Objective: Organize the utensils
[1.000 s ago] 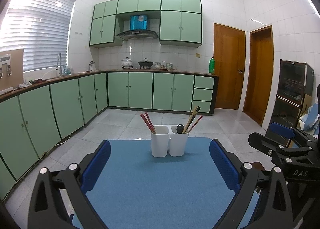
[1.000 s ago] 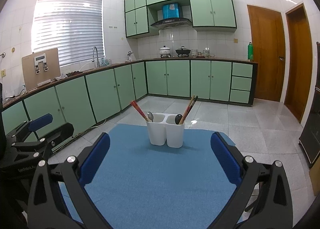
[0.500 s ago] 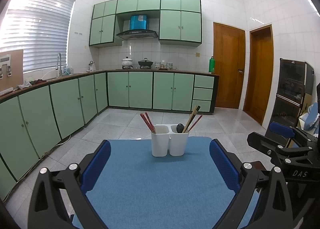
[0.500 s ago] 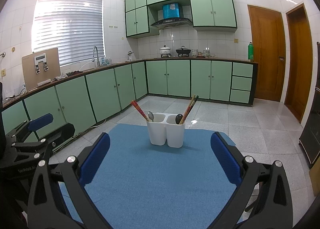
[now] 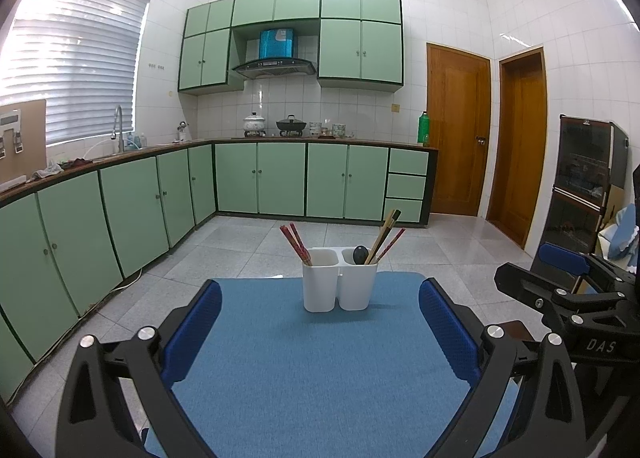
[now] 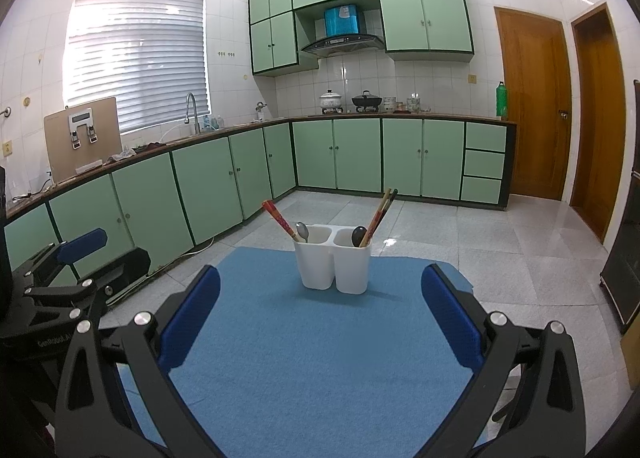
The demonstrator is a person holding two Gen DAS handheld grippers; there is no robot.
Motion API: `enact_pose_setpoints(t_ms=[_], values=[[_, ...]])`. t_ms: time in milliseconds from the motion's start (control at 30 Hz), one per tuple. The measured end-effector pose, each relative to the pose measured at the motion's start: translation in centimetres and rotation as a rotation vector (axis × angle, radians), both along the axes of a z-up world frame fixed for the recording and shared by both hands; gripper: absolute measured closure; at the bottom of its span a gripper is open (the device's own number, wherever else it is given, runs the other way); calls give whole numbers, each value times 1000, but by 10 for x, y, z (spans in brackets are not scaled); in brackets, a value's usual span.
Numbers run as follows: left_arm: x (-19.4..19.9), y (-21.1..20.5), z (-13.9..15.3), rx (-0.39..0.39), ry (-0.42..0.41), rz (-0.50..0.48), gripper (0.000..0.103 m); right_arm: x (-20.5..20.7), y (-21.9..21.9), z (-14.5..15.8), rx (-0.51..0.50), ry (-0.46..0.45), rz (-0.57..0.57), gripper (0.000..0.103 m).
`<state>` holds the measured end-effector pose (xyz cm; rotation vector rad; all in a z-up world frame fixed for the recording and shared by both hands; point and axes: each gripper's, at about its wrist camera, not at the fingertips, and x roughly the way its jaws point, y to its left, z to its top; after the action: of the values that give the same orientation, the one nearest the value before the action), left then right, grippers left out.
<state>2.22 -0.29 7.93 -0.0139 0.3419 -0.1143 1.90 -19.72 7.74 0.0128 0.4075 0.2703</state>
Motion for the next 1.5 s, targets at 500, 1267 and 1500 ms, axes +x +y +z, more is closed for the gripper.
enact_pose_setpoints(t_ms=[500, 1267, 1500], values=[[-1, 0, -2, 0, 3, 0, 6, 0, 5, -2, -2, 3, -1, 5], [0, 2, -4, -3, 9, -3, 6, 0, 2, -3, 1, 8, 2, 5], [1, 3, -4, -4, 10, -3, 6, 0, 2, -3, 0, 9, 1, 5]])
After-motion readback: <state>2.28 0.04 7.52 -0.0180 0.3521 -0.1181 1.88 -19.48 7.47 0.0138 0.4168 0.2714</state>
